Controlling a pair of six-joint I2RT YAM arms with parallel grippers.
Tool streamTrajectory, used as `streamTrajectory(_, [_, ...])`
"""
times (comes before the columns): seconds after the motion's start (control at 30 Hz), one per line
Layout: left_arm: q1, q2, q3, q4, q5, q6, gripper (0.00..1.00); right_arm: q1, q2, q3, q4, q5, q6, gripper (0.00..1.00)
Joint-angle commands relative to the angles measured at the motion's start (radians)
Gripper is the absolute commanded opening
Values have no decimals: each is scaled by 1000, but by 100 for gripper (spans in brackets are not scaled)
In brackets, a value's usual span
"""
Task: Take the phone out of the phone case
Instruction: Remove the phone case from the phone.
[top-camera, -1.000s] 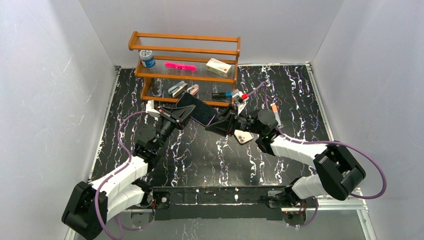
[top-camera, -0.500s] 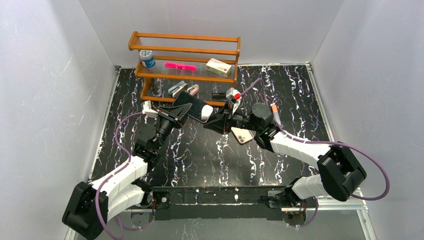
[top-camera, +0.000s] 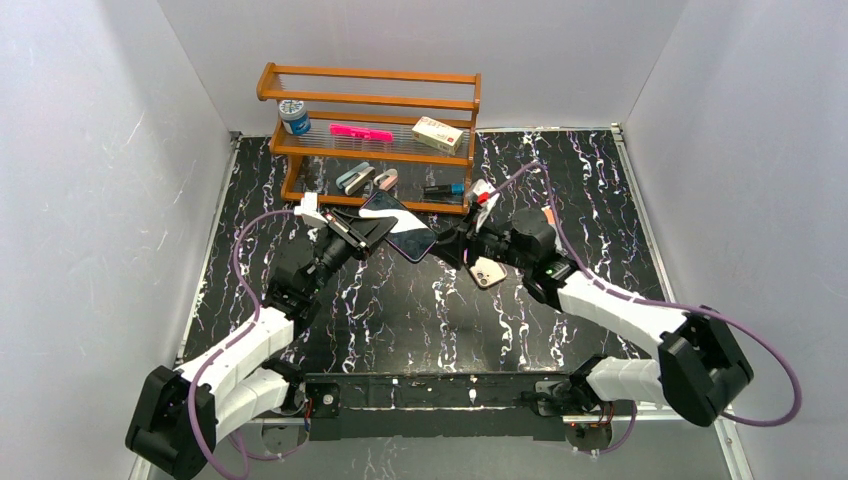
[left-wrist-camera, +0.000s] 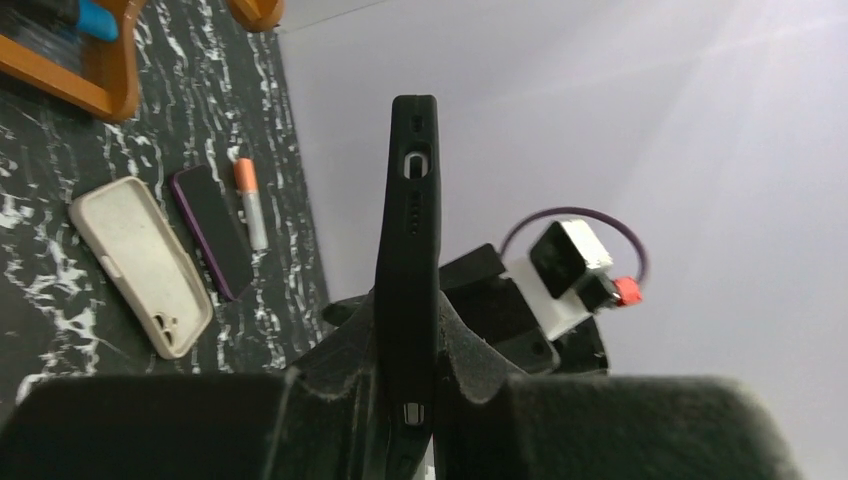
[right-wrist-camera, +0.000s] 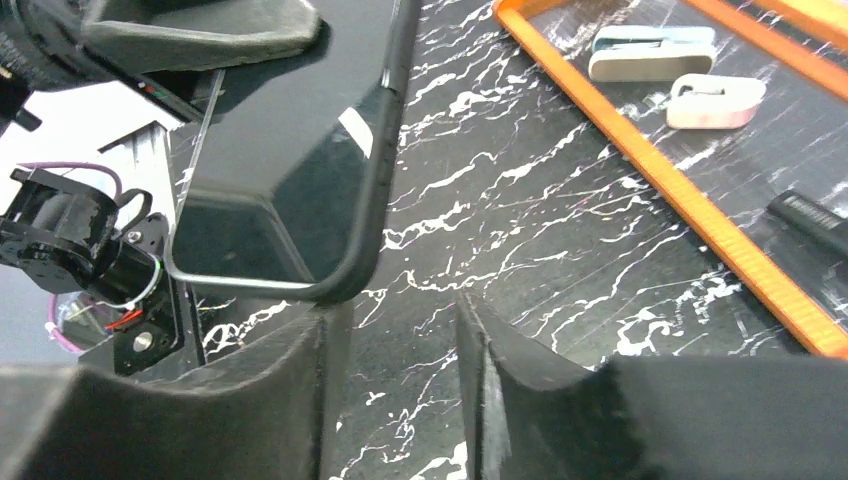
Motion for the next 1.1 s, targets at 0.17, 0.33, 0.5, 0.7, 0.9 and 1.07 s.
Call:
streamTrajectory(0.17, [83, -25, 197, -282, 169, 300, 0, -6, -182, -22, -118, 60, 31, 84])
streamTrajectory(0.33, [91, -20, 296, -447, 230, 476, 0, -5, -208, 18, -212, -34, -47, 91])
streamTrajectory(0.5, [91, -11, 339, -473, 337, 564, 0, -6, -168, 110, -355, -170, -77, 89])
streamTrajectory(0.7, [91, -18, 347, -435, 428, 597, 0, -6, -133, 146, -346, -285, -79, 79])
streamTrajectory(0.9, [91, -14, 363, -412, 492, 620, 0, -5, -65, 214, -391, -352, -115, 71])
streamTrajectory(1.07, [91, -14, 372, -403, 530, 637, 0, -5, -16, 260, -439, -385, -160, 66])
